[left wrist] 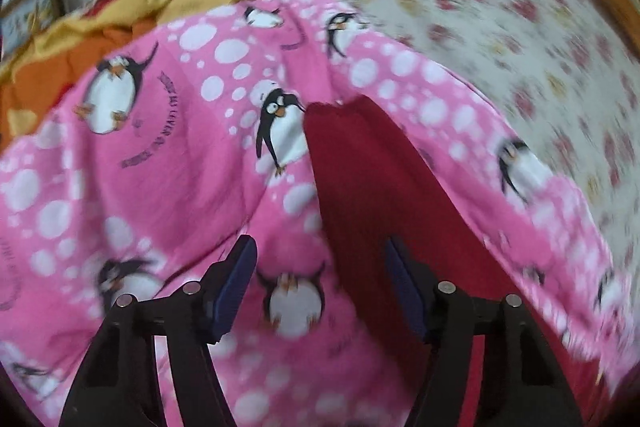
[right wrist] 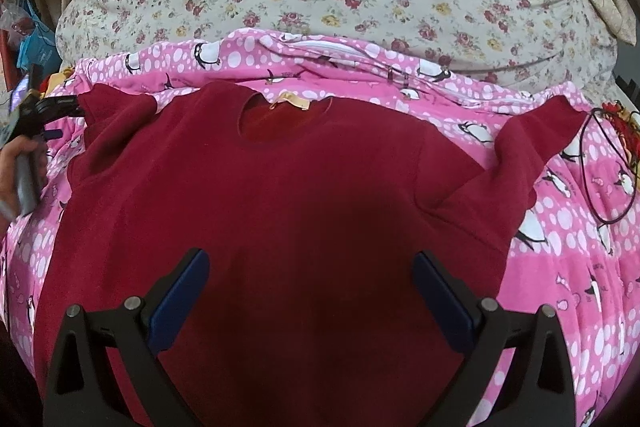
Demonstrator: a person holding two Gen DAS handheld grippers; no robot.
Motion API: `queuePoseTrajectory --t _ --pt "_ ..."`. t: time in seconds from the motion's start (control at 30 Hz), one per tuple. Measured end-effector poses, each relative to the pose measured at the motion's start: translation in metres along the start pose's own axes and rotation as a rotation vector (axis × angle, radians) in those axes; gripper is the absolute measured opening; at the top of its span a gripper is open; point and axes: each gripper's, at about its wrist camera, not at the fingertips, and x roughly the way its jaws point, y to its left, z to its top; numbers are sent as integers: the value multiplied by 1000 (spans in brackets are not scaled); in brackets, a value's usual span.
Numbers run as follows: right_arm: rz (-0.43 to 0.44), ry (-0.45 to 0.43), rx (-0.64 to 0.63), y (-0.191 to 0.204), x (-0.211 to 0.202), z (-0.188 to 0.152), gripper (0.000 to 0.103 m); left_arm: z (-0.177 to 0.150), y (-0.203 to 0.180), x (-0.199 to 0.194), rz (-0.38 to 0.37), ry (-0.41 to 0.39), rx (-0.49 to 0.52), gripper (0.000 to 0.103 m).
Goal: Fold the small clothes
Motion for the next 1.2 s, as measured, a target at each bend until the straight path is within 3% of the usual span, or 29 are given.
queuePoseTrajectory --t 0.07,0.17,0.27,0.33,0.4,0.53,0.63,0.73,0.9,1.0,1.1,1.2 --pt "15 15 4 -2 5 0 103 5 5 13 -34 16 -62 55" --pt "23 42 8 -4 14 -3 103 7 9 28 -61 52 -115 45" --pt "17 52 6 -3 20 -5 103 9 12 38 -60 72 -132 30" --pt "16 43 3 -3 19 -5 103 9 13 38 -88 73 -138 12" --pt "20 37 4 -3 19 -4 103 13 17 36 -136 78 -146 0" --pt "42 27 26 -7 16 -3 103 10 17 -2 -249 81 -149 0" --pt "68 14 61 -14 11 0 103 2 -1 -55 -286 32 -18 0" --pt "96 3 115 -23 5 2 103 -11 -26 -108 -467 42 51 0" --pt "135 -64 207 -43 -17 7 103 -64 -103 -195 -663 40 289 0" --pt "126 -101 230 -54 -29 10 103 -110 -148 -217 -774 122 361 0" --pt "88 -125 236 -62 -37 11 103 -158 -180 -210 -847 226 373 0" --pt "86 -131 262 -73 -41 11 103 -203 -204 -191 -813 358 384 2"
